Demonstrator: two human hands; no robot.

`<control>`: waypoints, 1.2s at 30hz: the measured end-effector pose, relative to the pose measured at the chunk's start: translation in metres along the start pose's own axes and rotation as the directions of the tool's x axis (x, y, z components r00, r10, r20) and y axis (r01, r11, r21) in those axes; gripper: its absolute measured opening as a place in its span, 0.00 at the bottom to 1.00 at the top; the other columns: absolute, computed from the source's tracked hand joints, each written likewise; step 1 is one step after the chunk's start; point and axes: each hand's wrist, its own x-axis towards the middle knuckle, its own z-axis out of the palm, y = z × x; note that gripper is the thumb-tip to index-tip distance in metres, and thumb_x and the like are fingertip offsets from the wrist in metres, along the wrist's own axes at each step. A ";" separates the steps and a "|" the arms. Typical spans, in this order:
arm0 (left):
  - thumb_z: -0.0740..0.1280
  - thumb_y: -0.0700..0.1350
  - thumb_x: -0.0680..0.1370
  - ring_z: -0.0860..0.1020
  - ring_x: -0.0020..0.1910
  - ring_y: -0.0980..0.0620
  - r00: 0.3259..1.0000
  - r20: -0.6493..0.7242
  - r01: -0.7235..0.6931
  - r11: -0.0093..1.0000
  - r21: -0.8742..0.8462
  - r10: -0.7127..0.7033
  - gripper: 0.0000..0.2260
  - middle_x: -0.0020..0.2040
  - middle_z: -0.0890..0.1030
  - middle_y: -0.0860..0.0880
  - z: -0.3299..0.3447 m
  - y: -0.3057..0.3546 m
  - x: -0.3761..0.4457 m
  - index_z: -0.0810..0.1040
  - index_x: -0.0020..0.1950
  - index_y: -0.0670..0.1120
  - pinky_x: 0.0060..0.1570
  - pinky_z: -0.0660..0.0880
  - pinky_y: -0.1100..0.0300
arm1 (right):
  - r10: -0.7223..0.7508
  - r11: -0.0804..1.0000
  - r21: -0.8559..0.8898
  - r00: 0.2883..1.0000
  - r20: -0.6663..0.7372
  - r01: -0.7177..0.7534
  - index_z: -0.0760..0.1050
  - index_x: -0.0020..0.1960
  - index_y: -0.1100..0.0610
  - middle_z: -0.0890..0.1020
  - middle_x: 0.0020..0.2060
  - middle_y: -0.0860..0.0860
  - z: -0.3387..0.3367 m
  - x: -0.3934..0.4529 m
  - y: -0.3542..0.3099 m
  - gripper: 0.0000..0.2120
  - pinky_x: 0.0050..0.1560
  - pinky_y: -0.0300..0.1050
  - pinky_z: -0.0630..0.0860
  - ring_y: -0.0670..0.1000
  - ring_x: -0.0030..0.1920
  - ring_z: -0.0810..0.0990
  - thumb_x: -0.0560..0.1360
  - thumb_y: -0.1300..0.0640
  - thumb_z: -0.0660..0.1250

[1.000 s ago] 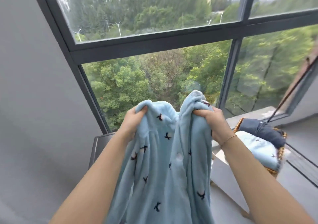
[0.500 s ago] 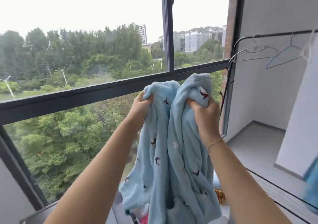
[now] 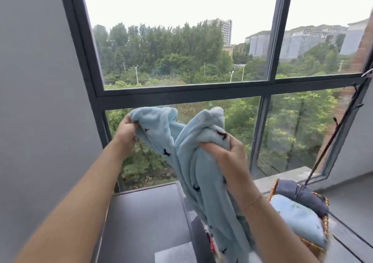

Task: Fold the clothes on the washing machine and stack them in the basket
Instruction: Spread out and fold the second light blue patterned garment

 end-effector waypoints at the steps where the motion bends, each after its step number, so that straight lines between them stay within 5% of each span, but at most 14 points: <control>1: 0.54 0.27 0.77 0.77 0.43 0.52 0.998 -0.061 0.037 0.999 0.026 -0.035 0.19 0.40 0.80 0.53 -0.016 -0.012 -0.002 0.75 0.48 0.49 0.39 0.76 0.61 | 0.010 1.000 -0.021 0.999 0.030 -0.010 0.82 0.45 0.54 0.86 0.41 0.52 0.013 -0.008 0.013 0.05 0.47 0.51 0.79 0.53 0.46 0.84 0.70 0.61 0.73; 5: 0.54 0.34 0.81 0.71 0.51 0.52 0.873 -0.372 0.361 0.931 0.055 -0.316 0.17 0.53 0.77 0.49 -0.108 -0.078 -0.045 0.70 0.66 0.47 0.45 0.68 0.59 | 0.247 0.959 -0.219 0.903 0.351 -0.177 0.76 0.52 0.51 0.82 0.46 0.53 0.093 -0.058 0.093 0.15 0.47 0.47 0.77 0.47 0.44 0.79 0.65 0.56 0.70; 8: 0.54 0.35 0.81 0.70 0.62 0.48 0.737 -0.462 0.557 0.831 0.002 -0.493 0.18 0.67 0.71 0.43 -0.157 -0.125 -0.108 0.69 0.70 0.44 0.63 0.64 0.53 | 0.606 0.794 -0.523 0.474 0.638 -0.310 0.71 0.67 0.47 0.76 0.60 0.47 0.134 -0.105 0.151 0.27 0.51 0.38 0.74 0.44 0.53 0.76 0.70 0.54 0.71; 9: 0.55 0.35 0.81 0.71 0.60 0.47 0.695 -0.497 0.593 0.805 -0.012 -0.519 0.15 0.63 0.72 0.42 -0.173 -0.137 -0.137 0.72 0.66 0.44 0.60 0.66 0.55 | 0.669 0.743 -0.607 0.342 0.660 -0.282 0.71 0.68 0.47 0.76 0.58 0.46 0.145 -0.124 0.170 0.24 0.49 0.34 0.73 0.42 0.52 0.76 0.73 0.56 0.68; 10: 0.55 0.35 0.81 0.73 0.56 0.48 0.671 -0.514 0.611 0.791 -0.022 -0.534 0.13 0.58 0.73 0.43 -0.180 -0.146 -0.159 0.74 0.61 0.44 0.54 0.69 0.57 | 0.698 0.715 -0.659 0.306 0.648 -0.234 0.73 0.67 0.48 0.78 0.54 0.45 0.150 -0.137 0.185 0.21 0.46 0.33 0.73 0.42 0.48 0.76 0.74 0.59 0.65; 13: 0.59 0.35 0.78 0.75 0.43 0.48 0.635 -0.522 0.643 0.764 -0.052 -0.570 0.10 0.49 0.75 0.46 -0.190 -0.173 -0.209 0.76 0.56 0.41 0.37 0.73 0.59 | 0.699 0.691 -0.699 0.418 0.580 -0.185 0.79 0.59 0.53 0.80 0.50 0.47 0.146 -0.159 0.225 0.21 0.50 0.39 0.75 0.45 0.47 0.77 0.72 0.67 0.58; 17: 0.64 0.37 0.76 0.74 0.53 0.47 0.563 -0.583 0.721 0.693 0.001 -0.585 0.14 0.56 0.77 0.45 -0.183 -0.206 -0.257 0.73 0.62 0.42 0.54 0.71 0.57 | 0.689 0.665 -0.716 0.543 0.479 -0.213 0.77 0.46 0.48 0.79 0.47 0.45 0.116 -0.170 0.253 0.18 0.51 0.32 0.73 0.47 0.53 0.77 0.71 0.69 0.58; 21: 0.70 0.39 0.73 0.75 0.56 0.45 0.586 -0.599 0.769 0.607 0.200 -0.545 0.18 0.59 0.76 0.44 -0.153 -0.226 -0.290 0.71 0.62 0.44 0.55 0.71 0.57 | 0.508 0.601 -0.799 0.760 0.406 0.024 0.77 0.58 0.55 0.74 0.61 0.52 0.080 -0.166 0.270 0.19 0.65 0.39 0.62 0.55 0.66 0.69 0.68 0.63 0.62; 24: 0.71 0.43 0.73 0.76 0.54 0.44 0.686 -0.504 0.718 0.598 0.356 -0.525 0.33 0.57 0.75 0.43 -0.132 -0.232 -0.301 0.60 0.73 0.51 0.53 0.73 0.55 | 0.443 0.373 -0.914 0.836 0.324 0.157 0.69 0.71 0.53 0.62 0.74 0.55 0.061 -0.161 0.279 0.33 0.71 0.52 0.58 0.58 0.74 0.60 0.66 0.61 0.68; 26: 0.70 0.47 0.74 0.78 0.52 0.44 0.747 -0.397 0.659 0.511 0.552 -0.534 0.32 0.52 0.78 0.42 -0.122 -0.237 -0.298 0.59 0.75 0.56 0.51 0.74 0.55 | 0.510 0.242 -0.943 0.797 0.324 0.229 0.64 0.73 0.49 0.64 0.74 0.50 0.052 -0.155 0.287 0.35 0.73 0.57 0.52 0.56 0.75 0.58 0.67 0.57 0.67; 28: 0.66 0.52 0.76 0.78 0.55 0.46 0.716 -0.318 0.627 0.371 0.685 -0.622 0.20 0.56 0.80 0.45 -0.120 -0.238 -0.289 0.69 0.67 0.53 0.52 0.74 0.56 | 0.606 0.198 -0.949 0.731 0.314 0.244 0.70 0.64 0.48 0.74 0.63 0.47 0.049 -0.146 0.290 0.23 0.73 0.57 0.49 0.52 0.69 0.66 0.69 0.53 0.64; 30: 0.62 0.57 0.78 0.77 0.57 0.46 0.684 -0.302 0.605 0.284 0.744 -0.664 0.15 0.58 0.79 0.47 -0.119 -0.238 -0.284 0.73 0.58 0.47 0.53 0.73 0.56 | 0.628 0.186 -0.953 0.718 0.301 0.237 0.70 0.45 0.49 0.80 0.49 0.49 0.050 -0.141 0.282 0.06 0.62 0.49 0.64 0.54 0.57 0.75 0.67 0.53 0.63; 33: 0.61 0.60 0.79 0.76 0.45 0.47 0.707 -0.332 0.644 0.374 0.668 -0.625 0.20 0.42 0.78 0.47 -0.125 -0.233 -0.285 0.71 0.38 0.45 0.45 0.70 0.57 | 0.671 0.260 -0.947 0.670 0.319 0.190 0.66 0.38 0.52 0.77 0.38 0.51 0.052 -0.147 0.263 0.06 0.35 0.46 0.65 0.58 0.42 0.75 0.65 0.58 0.62; 36: 0.68 0.57 0.75 0.66 0.30 0.50 0.716 -0.455 0.697 0.519 0.494 -0.529 0.25 0.26 0.67 0.51 -0.141 -0.225 -0.305 0.62 0.26 0.47 0.33 0.63 0.57 | 0.674 0.332 -0.913 0.617 0.405 0.237 0.69 0.44 0.50 0.75 0.39 0.50 0.059 -0.171 0.243 0.11 0.37 0.46 0.68 0.57 0.44 0.74 0.64 0.62 0.60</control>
